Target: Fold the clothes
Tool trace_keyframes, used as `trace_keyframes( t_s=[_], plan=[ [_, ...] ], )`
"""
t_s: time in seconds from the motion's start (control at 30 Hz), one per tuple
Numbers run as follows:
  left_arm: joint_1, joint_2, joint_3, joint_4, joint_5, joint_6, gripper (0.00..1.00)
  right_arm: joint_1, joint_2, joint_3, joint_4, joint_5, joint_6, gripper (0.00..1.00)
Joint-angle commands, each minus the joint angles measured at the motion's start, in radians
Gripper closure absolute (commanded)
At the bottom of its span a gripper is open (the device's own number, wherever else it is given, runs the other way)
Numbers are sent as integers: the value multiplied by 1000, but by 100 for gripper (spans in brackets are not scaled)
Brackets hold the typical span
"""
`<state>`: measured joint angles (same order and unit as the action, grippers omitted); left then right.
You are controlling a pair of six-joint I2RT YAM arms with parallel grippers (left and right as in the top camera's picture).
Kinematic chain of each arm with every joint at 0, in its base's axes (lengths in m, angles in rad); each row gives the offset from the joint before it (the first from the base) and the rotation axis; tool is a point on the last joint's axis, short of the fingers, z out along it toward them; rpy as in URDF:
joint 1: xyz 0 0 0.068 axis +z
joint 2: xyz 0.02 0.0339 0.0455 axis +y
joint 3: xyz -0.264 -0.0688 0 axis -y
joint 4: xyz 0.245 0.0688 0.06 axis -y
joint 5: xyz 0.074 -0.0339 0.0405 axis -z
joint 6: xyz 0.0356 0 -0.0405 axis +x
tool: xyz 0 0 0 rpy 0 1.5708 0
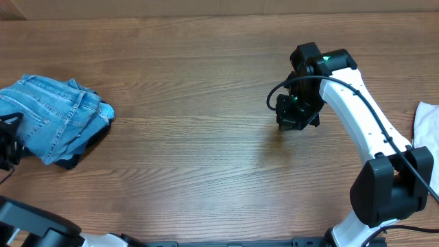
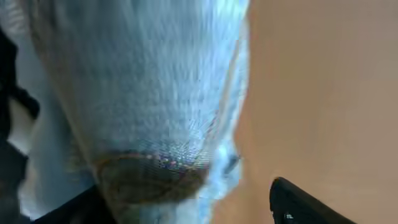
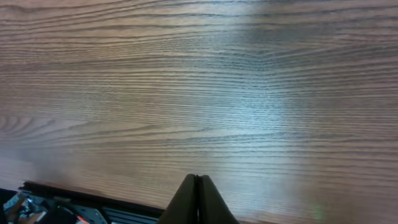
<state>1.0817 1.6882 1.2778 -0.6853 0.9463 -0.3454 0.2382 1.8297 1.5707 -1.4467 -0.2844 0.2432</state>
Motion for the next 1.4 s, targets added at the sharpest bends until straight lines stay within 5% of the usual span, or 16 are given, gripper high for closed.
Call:
trace_keyframes(
  t_s=[0.0, 0.13, 0.17, 0.2, 0.23, 0.27, 0.3, 0.4, 0.47, 0.57, 0.6, 0.67, 0.9, 1.13, 1.37],
  plan=[
    [66, -14, 18, 2, 357, -51, 26, 5, -2, 9, 4, -5, -16, 96],
    [59, -40, 32, 28, 409, 77, 46, 5, -2, 9, 5, -5, -26, 96],
    [55, -58, 32, 25, 391, 115, 68, 5, -2, 9, 5, -5, -28, 96],
    [56, -72, 32, 19, 377, 116, 72, 5, -2, 9, 4, -5, -28, 96],
    [57, -90, 32, 20, 366, 114, 67, 5, -2, 9, 4, -6, -28, 96],
    [58, -116, 34, 20, 346, 114, 51, 5, -2, 9, 5, -5, -28, 96],
    [58, -134, 35, 21, 323, 114, 50, 5, -2, 9, 6, -5, -28, 96],
    [38, -190, 35, 2, 157, 193, 67, 5, -2, 9, 13, -6, -27, 96],
    [-48, -188, 34, -81, -127, 331, 86, 5, -2, 9, 15, -6, -27, 96],
    [-299, -134, 33, -74, -525, 398, 96, 5, -2, 9, 16, -9, -27, 96],
    [-411, -59, 33, -28, -748, 338, 96, 5, -2, 9, 12, -9, -11, 96],
    [-454, 47, 33, 45, -850, 230, 96, 5, -2, 9, 2, -9, -4, 96],
    [-420, 477, 105, 137, -712, 181, 82, 5, -2, 9, -14, -16, 19, 96],
    [-354, 294, 456, -172, -645, 249, 67, 5, -2, 9, -25, -16, 22, 96],
    [-344, 378, 341, -104, -896, 180, 71, 5, -2, 9, -27, -16, 23, 96]
  ],
)
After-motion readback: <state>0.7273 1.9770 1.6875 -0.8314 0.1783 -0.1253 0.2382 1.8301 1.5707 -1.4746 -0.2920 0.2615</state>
